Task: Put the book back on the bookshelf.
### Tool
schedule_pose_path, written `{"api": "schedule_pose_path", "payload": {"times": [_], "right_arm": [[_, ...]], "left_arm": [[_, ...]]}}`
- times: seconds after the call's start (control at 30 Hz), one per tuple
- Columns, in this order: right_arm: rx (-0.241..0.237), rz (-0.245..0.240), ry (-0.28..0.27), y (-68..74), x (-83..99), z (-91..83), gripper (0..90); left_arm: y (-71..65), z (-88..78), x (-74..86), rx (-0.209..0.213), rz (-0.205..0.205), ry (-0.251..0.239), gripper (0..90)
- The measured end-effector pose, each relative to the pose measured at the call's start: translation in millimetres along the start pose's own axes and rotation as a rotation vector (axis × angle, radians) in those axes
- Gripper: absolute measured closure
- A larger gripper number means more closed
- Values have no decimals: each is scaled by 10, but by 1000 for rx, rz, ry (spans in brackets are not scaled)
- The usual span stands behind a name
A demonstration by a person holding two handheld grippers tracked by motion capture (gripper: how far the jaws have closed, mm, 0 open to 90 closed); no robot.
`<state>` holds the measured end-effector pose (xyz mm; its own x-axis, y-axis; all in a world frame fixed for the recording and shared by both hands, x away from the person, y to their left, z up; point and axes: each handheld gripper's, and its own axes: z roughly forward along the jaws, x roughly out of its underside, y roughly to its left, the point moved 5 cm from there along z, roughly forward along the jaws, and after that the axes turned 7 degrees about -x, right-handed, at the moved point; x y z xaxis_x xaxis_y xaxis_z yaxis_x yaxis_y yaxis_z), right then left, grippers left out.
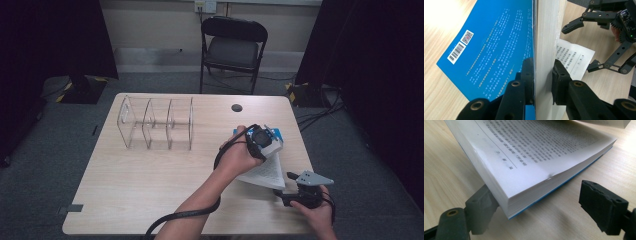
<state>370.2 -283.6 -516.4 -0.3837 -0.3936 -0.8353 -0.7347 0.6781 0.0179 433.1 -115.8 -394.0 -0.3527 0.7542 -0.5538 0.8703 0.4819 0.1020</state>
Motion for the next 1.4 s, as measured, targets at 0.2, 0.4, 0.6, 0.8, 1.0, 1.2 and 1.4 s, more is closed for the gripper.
{"api": "schedule_pose_path", "payload": {"times": [0.2,0.4,0.6,0.8,1.0,1.2,1.4], "right_arm": [[-17,-22,1,6,2,-21,180],[-33,-22,-11,1,2,-25,176],[-65,-17,-25,-15,28,-28,191],[-70,-22,-8,-15,50,-8,187],[-62,-27,-32,-23,23,-32,197],[-32,7,-45,-108,51,-94,243],[-32,12,-43,-136,49,-55,243]], "left_arm": [[3,-31,9,9,-3,8,755],[1,-48,10,7,-7,14,754],[8,-66,14,11,7,22,754],[-6,-64,30,9,14,29,754],[10,-88,32,11,2,21,754],[10,-94,46,4,17,33,755],[-10,-104,62,3,30,34,755]]}}
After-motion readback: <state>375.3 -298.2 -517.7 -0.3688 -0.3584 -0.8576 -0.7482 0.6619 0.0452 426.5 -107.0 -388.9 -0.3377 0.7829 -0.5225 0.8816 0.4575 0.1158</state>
